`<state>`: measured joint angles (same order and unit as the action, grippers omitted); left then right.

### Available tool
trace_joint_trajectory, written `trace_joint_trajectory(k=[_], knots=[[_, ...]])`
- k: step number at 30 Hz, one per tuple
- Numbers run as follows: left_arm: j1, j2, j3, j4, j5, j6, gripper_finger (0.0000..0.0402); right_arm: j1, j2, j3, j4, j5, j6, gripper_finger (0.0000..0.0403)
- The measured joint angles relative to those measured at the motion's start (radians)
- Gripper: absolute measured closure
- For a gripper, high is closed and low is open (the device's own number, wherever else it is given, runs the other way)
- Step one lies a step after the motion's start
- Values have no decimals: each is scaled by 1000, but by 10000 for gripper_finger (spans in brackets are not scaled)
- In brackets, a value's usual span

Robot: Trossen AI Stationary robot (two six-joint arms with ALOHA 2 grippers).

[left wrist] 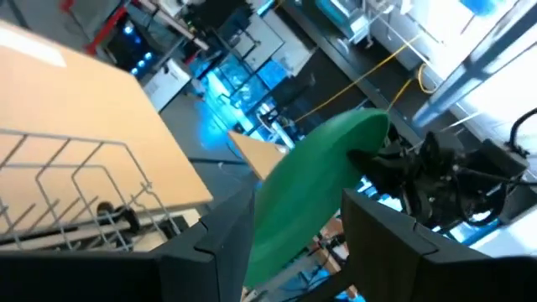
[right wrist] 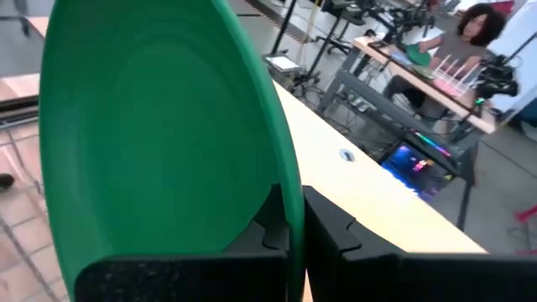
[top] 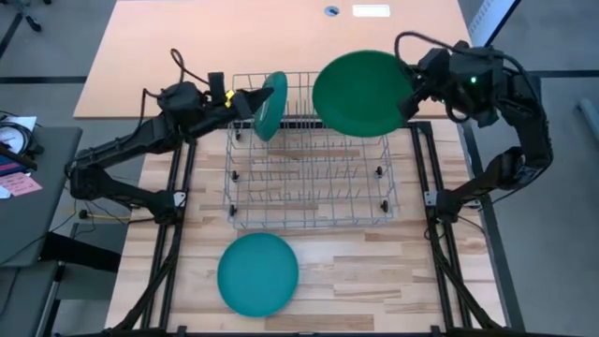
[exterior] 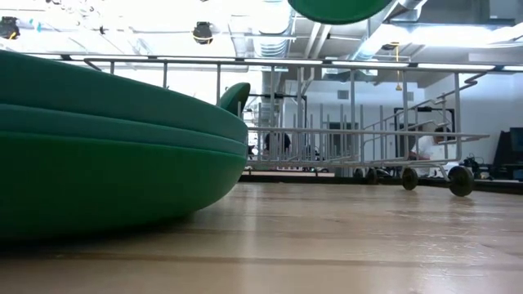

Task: Sort dishes
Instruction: Put the green plate in the dish rack

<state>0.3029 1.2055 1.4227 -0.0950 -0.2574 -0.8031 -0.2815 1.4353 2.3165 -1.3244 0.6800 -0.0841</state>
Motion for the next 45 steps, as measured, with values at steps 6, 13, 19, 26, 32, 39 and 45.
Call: trace_joint_trajectory(k=[6,13,19,26,32,39,45], knots=[[-2,110,4,3,-16,-48,228,-83,-3,0,-118,-95,15,386],[-58,188,5,170,-18,27,228,-100,-30,0,-206,-164,77,386],[-115,202,107,54,-29,146,219,-86,-47,0,-223,-163,115,386],[-203,256,293,-200,-68,278,181,-49,-51,0,-249,-190,232,386],[-259,344,370,-248,-39,236,159,9,-49,0,-246,-189,349,386],[-359,413,397,-248,-162,246,158,56,-48,0,-247,-187,387,386],[-372,414,397,-246,-212,247,158,82,-48,0,-247,-186,417,386]])
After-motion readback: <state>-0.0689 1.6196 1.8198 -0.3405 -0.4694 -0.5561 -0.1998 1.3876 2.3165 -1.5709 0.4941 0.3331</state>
